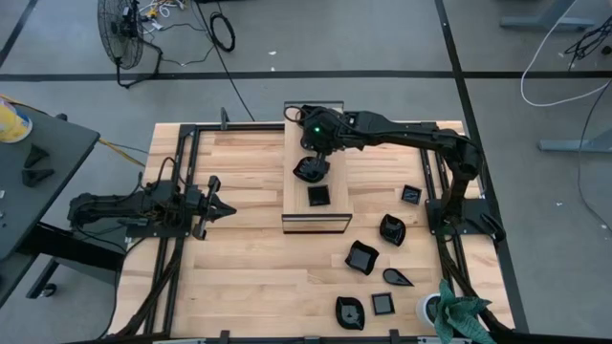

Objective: Pick & Place Mini shaped plates
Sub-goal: Stack the drop-shaped plate on top of the drop-shaped plate on the shelf, then stack the square plate on top of the square plate on the shelf

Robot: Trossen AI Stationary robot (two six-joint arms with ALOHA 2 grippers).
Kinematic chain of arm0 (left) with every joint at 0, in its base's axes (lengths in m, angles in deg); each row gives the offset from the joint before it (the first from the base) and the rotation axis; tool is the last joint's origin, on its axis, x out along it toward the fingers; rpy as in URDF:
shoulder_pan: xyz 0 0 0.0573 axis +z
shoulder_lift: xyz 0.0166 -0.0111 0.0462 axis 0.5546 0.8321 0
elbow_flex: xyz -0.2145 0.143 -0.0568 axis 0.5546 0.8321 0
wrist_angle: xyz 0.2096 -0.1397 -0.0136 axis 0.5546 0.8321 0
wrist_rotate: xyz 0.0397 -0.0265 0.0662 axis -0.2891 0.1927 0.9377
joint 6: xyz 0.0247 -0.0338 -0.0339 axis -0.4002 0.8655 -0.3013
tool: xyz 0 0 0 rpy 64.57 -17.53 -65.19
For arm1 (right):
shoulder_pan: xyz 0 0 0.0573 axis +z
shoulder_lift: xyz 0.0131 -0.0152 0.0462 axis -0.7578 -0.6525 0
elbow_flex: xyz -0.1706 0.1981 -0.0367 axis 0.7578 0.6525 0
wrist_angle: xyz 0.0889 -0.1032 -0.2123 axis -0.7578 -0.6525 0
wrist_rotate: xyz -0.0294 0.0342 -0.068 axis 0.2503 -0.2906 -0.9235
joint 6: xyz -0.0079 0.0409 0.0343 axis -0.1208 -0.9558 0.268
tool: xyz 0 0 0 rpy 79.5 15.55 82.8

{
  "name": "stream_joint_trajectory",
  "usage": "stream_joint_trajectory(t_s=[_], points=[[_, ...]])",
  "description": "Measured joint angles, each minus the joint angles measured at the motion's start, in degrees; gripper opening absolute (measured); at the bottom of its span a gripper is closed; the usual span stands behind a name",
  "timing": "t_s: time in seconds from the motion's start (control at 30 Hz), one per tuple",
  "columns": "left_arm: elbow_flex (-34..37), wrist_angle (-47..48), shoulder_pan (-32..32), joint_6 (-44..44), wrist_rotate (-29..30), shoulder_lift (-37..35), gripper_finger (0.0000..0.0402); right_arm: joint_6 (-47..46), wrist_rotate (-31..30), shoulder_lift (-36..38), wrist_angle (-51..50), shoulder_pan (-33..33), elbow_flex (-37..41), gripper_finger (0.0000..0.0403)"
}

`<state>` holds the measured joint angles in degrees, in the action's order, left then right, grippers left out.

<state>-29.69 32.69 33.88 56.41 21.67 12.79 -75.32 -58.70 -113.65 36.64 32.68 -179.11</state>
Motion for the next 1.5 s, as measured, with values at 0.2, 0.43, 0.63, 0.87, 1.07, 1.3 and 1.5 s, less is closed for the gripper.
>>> stream_joint_trajectory(t_s=[0.2,0.43,0.63,0.87,1.07,1.3,1.5], points=[[0.00,0.00,-0.01,0.01,0.00,0.00,0.0018,1.37,0.02,-0.50,-1.61,-0.23,0.02,0.0000],[0.00,0.00,0.00,0.01,0.00,0.00,0.0018,1.98,0.59,-0.41,-1.95,-0.29,0.00,0.0000],[-0.01,0.00,-0.01,0.00,0.00,0.00,0.0018,1.60,0.57,-0.43,-1.96,-0.54,0.00,0.0017],[-0.01,0.00,-0.01,0.00,0.00,0.00,0.0018,0.63,0.52,-0.41,-2.13,-0.65,0.00,0.0067],[-0.01,0.02,0.00,0.01,0.00,0.00,0.0018,-0.31,0.52,0.28,-2.31,-0.86,0.00,0.0102],[-0.01,0.02,0.01,0.00,0.00,0.00,0.0018,-0.47,0.44,4.25,-6.29,-0.87,0.00,0.0124],[0.00,0.02,0.01,0.01,0.00,0.00,0.0018,-2.18,-0.99,8.79,-7.97,-0.87,2.93,0.0128]])
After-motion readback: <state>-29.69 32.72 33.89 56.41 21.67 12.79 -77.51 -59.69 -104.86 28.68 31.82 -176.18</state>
